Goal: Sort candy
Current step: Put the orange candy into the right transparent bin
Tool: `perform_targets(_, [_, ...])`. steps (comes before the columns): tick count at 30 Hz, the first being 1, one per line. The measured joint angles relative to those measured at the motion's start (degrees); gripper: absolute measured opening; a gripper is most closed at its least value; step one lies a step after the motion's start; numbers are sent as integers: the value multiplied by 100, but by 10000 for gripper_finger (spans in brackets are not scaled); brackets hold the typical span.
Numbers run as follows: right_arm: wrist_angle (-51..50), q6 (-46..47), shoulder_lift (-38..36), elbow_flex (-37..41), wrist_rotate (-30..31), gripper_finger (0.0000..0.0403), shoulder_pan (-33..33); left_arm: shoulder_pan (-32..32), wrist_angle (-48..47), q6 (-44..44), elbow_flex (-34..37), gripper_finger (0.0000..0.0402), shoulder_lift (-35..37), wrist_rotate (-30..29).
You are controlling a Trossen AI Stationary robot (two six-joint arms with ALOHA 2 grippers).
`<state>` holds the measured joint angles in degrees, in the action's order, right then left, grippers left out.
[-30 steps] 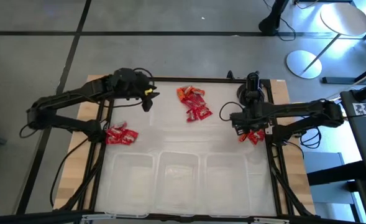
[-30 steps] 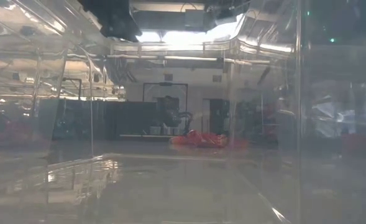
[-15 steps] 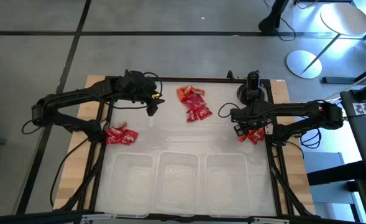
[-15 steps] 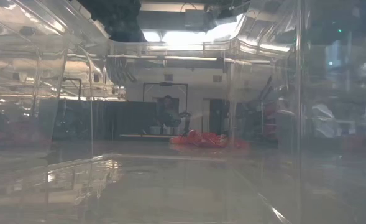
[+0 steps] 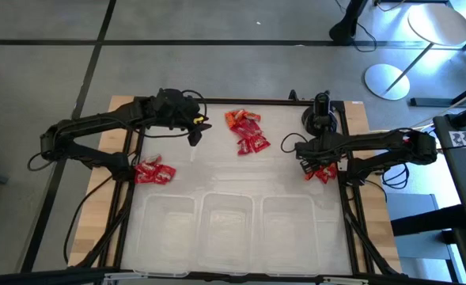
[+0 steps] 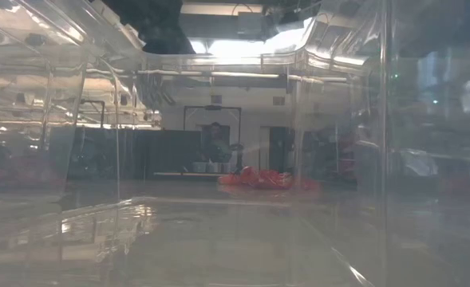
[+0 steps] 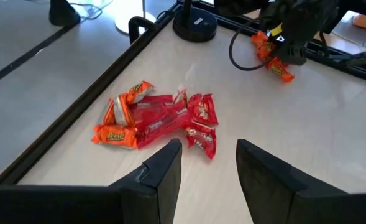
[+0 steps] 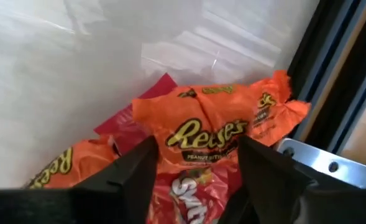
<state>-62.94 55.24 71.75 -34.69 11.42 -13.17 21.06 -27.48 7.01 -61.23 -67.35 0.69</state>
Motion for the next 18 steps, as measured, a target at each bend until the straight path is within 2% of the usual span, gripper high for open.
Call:
perform_targets(3, [75, 0, 0, 36, -35, 158, 0, 0, -3, 2, 0, 143, 1, 0])
perform_targets(10, [2, -24, 0, -172, -194, 17, 4, 0, -7, 2, 0, 143, 0, 0])
perform_targets(18, [-1048, -345, 0, -1600, -443, 4, 36, 0, -14, 2, 2, 143, 2, 0])
